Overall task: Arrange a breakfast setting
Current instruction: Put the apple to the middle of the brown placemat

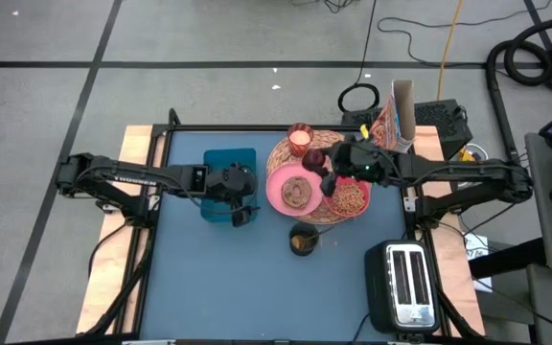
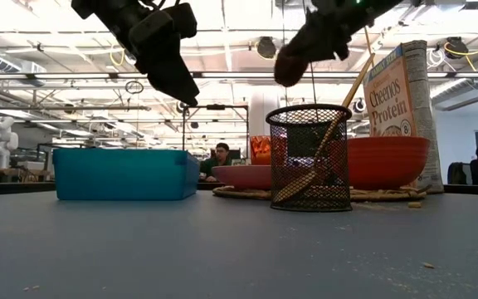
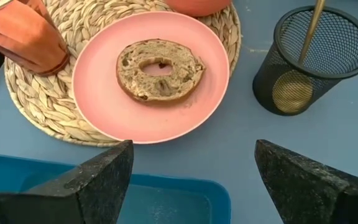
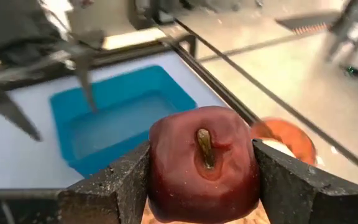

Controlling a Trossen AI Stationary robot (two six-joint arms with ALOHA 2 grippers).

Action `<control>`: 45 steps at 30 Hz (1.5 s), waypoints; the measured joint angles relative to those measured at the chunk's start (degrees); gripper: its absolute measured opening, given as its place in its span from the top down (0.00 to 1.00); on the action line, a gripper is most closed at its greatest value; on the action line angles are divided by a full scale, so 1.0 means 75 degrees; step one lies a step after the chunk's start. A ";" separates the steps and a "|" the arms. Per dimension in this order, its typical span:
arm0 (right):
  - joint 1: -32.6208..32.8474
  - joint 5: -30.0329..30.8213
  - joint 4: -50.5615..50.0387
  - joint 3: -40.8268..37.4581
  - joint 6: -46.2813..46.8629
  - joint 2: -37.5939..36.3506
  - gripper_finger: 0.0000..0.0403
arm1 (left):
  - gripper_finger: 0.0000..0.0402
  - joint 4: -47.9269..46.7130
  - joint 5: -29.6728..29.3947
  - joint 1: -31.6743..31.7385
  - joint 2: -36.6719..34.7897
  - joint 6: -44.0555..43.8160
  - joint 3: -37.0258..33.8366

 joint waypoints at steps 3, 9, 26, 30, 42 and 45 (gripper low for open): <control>-0.0305 0.0022 -0.0224 -0.0003 0.0302 0.0076 0.40 | 0.15 0.0004 0.0006 0.0001 0.0000 0.0009 0.0000; -0.0858 0.0022 -0.0525 -0.0006 0.0721 0.0387 0.40 | 0.15 0.0002 0.0009 0.0001 0.0000 -0.0009 0.0000; -0.1733 0.0040 -0.0779 -0.0009 0.1071 0.1352 0.40 | 0.15 0.0002 0.0009 0.0001 0.0000 0.0004 0.0000; -0.1736 0.0042 -0.0762 -0.0009 0.1212 0.1532 0.40 | 0.15 -0.0004 0.0009 0.0001 0.0000 0.0003 0.0000; -0.1710 0.0812 -0.0670 -0.0334 0.1912 0.1716 0.40 | 0.15 -0.0004 0.0009 0.0001 0.0000 0.0006 0.0000; -0.1713 0.1019 -0.0641 -0.0524 0.2153 0.1716 0.40 | 0.15 -0.0002 0.0009 0.0001 0.0000 0.0018 0.0000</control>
